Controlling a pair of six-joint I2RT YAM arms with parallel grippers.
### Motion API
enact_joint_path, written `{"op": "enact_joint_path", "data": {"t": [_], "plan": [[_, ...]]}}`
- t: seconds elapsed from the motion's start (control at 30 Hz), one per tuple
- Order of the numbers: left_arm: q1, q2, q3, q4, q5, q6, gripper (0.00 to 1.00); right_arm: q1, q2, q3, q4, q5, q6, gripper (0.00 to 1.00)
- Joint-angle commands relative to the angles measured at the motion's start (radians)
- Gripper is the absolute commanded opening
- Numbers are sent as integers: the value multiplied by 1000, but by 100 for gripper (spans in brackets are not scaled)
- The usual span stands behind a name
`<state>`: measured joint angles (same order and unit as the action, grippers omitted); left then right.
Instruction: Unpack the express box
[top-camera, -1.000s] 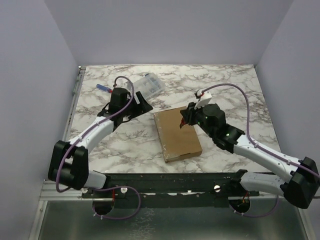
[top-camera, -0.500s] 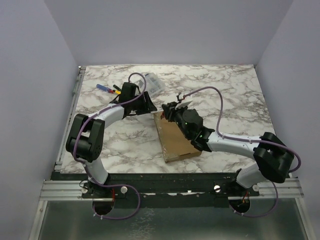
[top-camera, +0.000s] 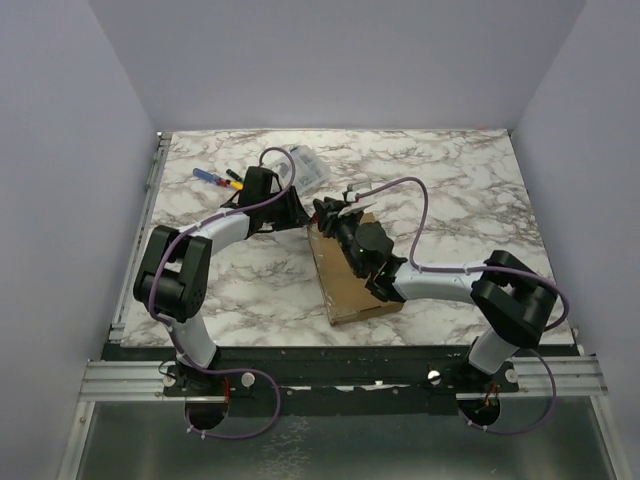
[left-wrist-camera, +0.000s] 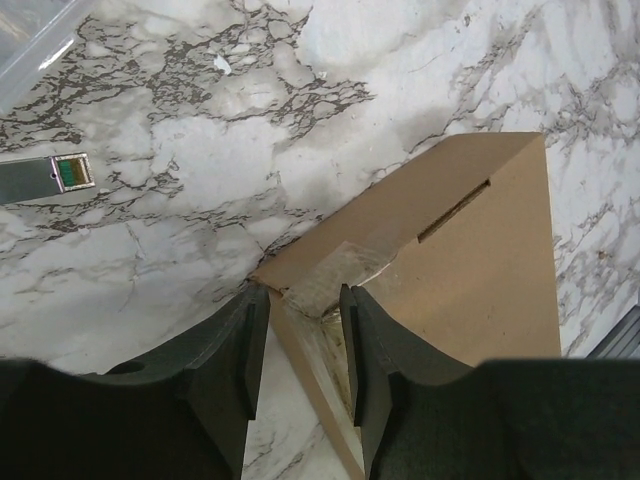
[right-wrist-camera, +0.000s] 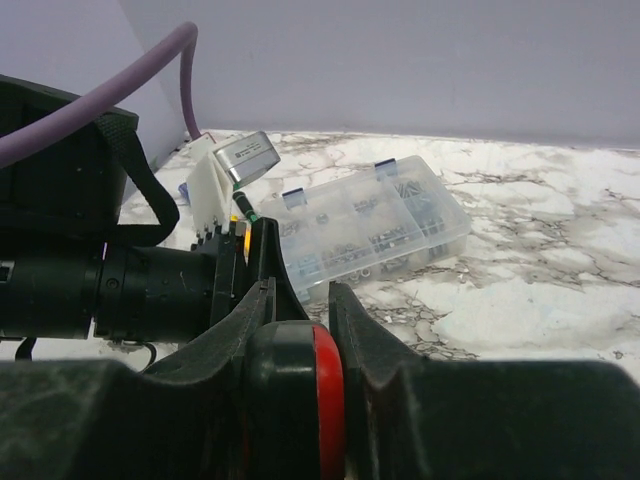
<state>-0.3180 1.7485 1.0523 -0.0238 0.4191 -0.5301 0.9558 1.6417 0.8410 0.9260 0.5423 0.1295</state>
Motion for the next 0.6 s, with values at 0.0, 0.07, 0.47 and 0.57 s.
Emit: {"op": "enact_joint_path", "data": {"t": [0.0, 0.07, 0.47, 0.57], "plan": [[3, 48, 8, 20, 35, 21, 41, 23, 42, 37, 124, 86, -54, 1], [3, 61, 14, 20, 40, 24, 41, 29, 56, 43, 143, 118, -68, 1], [3, 75, -32, 47, 71, -20, 35, 34, 43, 1, 150, 203, -51, 1], [4, 15, -99, 48, 35, -27, 36, 35, 4, -16, 79, 200, -30, 1]]}}
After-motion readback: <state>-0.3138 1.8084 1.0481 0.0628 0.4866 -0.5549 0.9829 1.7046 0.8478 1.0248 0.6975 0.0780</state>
